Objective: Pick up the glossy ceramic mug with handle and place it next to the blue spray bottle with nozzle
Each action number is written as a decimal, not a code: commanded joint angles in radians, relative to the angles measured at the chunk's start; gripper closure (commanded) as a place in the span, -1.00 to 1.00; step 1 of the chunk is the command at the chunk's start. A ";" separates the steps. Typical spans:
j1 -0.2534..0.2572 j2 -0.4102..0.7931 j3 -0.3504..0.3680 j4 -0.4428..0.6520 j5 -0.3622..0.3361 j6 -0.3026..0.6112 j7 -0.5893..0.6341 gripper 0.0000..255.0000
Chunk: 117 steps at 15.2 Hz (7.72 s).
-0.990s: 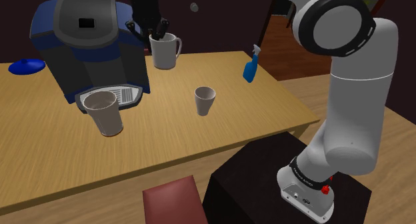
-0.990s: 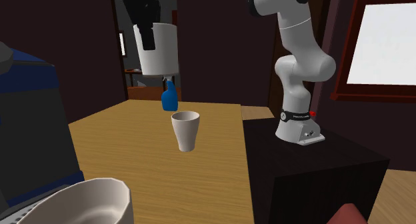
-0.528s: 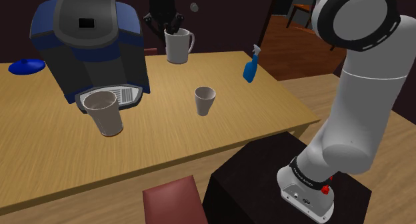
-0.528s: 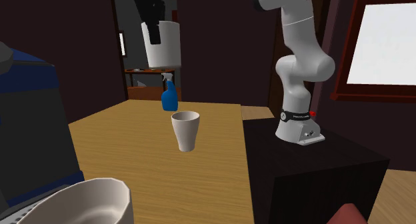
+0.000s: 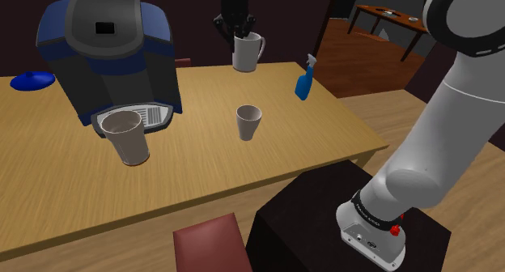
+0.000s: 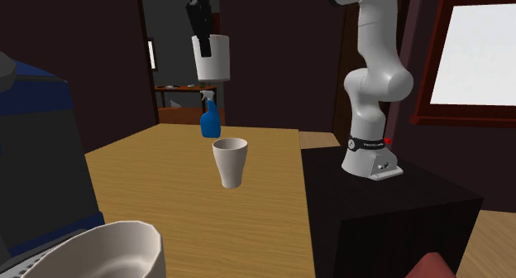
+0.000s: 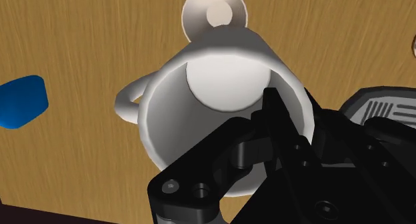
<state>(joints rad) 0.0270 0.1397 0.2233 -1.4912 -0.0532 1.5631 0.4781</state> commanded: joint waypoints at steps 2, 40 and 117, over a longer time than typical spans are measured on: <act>-0.044 -0.060 -0.030 -0.078 0.011 0.023 -0.073 1.00; -0.413 -0.061 -0.398 -0.181 0.005 0.158 -0.804 1.00; -0.418 0.098 -0.393 -0.544 0.026 0.678 -0.791 -1.00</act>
